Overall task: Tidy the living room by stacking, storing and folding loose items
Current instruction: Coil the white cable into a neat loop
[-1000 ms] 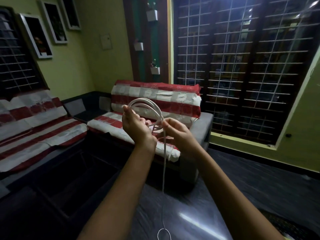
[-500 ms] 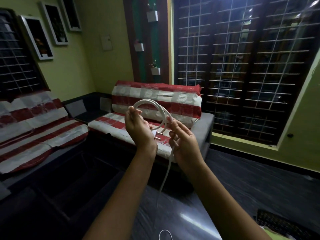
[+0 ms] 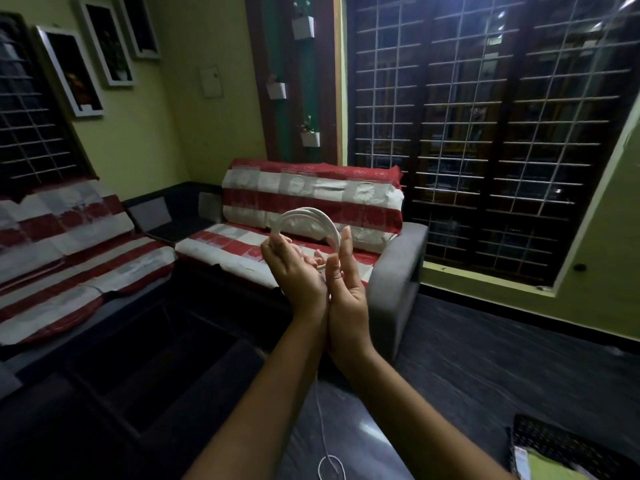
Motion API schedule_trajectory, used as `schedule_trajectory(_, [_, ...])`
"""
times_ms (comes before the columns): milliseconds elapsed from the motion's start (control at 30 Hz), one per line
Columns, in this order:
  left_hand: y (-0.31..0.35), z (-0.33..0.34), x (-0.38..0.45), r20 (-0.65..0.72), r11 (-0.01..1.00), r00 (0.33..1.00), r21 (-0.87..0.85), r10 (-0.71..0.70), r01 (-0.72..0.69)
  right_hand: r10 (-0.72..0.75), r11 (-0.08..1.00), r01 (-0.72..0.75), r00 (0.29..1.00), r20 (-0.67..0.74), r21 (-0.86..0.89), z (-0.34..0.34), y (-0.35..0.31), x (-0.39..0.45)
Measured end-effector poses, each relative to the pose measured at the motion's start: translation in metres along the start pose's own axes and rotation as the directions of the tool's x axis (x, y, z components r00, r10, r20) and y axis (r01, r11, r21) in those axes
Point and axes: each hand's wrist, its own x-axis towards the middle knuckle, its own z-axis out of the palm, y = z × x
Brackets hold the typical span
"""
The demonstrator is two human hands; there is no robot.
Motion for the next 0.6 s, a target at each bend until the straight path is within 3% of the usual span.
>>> schedule_trajectory(67, [0.003, 0.001, 0.000, 0.030, 0.994, 0.995, -0.059, -0.091, 0.092, -0.023, 0.999, 0.022, 1.000, 0.017, 0.031, 0.000, -0.003, 0.003])
schedule_trajectory(167, [0.007, 0.000, -0.002, 0.112, 0.994, 0.988, -0.037, -0.103, 0.108, -0.073, 0.994, 0.075, 0.997, -0.026, 0.077, 0.005, -0.007, 0.006])
schedule_trajectory(367, [0.014, -0.004, -0.001, 0.268, 0.954, 0.917, 0.118, -0.297, 0.274, -0.236, 0.969, 0.212, 0.947, -0.216, -0.130, 0.012, 0.001, 0.017])
schedule_trajectory(467, [0.019, 0.000, -0.005, 0.282, 0.884, 0.838, 0.138, -0.467, 0.446, -0.401, 0.902, 0.324, 0.872, -0.280, -0.284, 0.013, -0.002, 0.026])
schedule_trajectory(533, [0.021, 0.002, -0.009, 0.317, 0.824, 0.765, 0.114, -0.560, 0.556, -0.572, 0.785, 0.417, 0.773, -0.276, -0.458, 0.008, -0.008, 0.038])
schedule_trajectory(600, [0.015, -0.004, -0.011, 0.384, 0.827, 0.734, 0.204, -0.560, 0.525, -0.688, 0.647, 0.465, 0.698, -0.199, -0.604, -0.007, -0.015, 0.057])
